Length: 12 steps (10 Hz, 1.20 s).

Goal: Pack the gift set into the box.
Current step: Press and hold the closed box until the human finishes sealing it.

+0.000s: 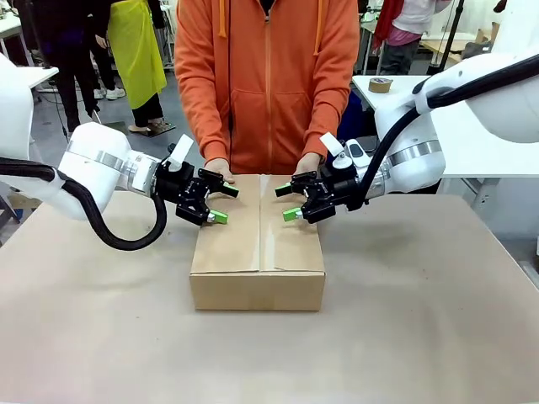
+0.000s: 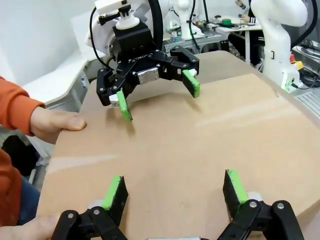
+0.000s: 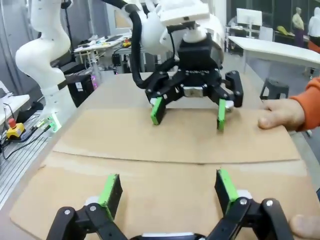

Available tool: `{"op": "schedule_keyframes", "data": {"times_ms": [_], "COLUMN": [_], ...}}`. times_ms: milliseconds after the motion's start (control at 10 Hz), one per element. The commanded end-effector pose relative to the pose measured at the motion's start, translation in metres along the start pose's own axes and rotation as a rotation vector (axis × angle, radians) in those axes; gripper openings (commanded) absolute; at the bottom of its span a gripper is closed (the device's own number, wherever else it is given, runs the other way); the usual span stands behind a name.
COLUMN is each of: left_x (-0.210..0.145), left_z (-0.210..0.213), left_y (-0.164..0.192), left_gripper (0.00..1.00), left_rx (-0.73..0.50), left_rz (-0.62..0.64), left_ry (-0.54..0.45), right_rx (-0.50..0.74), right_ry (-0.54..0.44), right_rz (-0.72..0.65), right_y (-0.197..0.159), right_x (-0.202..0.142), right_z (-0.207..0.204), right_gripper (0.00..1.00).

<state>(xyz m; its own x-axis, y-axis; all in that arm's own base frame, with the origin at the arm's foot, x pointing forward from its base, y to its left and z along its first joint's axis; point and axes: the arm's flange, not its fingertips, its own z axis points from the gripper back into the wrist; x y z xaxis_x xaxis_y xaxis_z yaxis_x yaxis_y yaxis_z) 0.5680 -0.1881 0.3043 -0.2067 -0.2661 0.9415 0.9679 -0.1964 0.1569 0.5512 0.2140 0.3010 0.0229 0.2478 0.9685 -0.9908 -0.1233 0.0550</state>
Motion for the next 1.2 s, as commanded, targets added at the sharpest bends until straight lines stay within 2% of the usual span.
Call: {"op": "schedule_keyframes", "data": {"times_ms": [0,300,400,500,600,1100], "left_x": [0.0,-0.004,-0.004,-0.004,0.0,0.0], "left_z": [0.002,-0.001,-0.001,-0.001,0.002,0.002], "left_y": [0.0,0.0,0.002,0.003,0.001,0.001], "left_gripper": [1.0,1.0,1.0,1.0,1.0,1.0], "left_rx": [-0.009,-0.038,-0.037,-0.017,-0.023,-0.023], "left_rz": [0.03,0.061,0.071,0.083,0.063,0.063], "left_ry": [0.033,0.068,0.075,0.08,0.032,0.032], "right_rx": [-0.05,-0.121,-0.101,-0.074,-0.074,-0.074], "right_ry": [0.041,0.152,0.133,0.082,0.082,0.082], "right_rz": [-0.025,0.016,-0.001,-0.001,-0.001,-0.001], "right_y": [-0.001,0.0,0.0,-0.004,-0.004,-0.004], "right_x": [-0.005,-0.015,-0.019,-0.007,-0.007,-0.007], "right_z": [-0.004,-0.002,0.0,0.002,0.002,0.002], "right_gripper": [1.0,1.0,1.0,1.0,1.0,1.0]}}
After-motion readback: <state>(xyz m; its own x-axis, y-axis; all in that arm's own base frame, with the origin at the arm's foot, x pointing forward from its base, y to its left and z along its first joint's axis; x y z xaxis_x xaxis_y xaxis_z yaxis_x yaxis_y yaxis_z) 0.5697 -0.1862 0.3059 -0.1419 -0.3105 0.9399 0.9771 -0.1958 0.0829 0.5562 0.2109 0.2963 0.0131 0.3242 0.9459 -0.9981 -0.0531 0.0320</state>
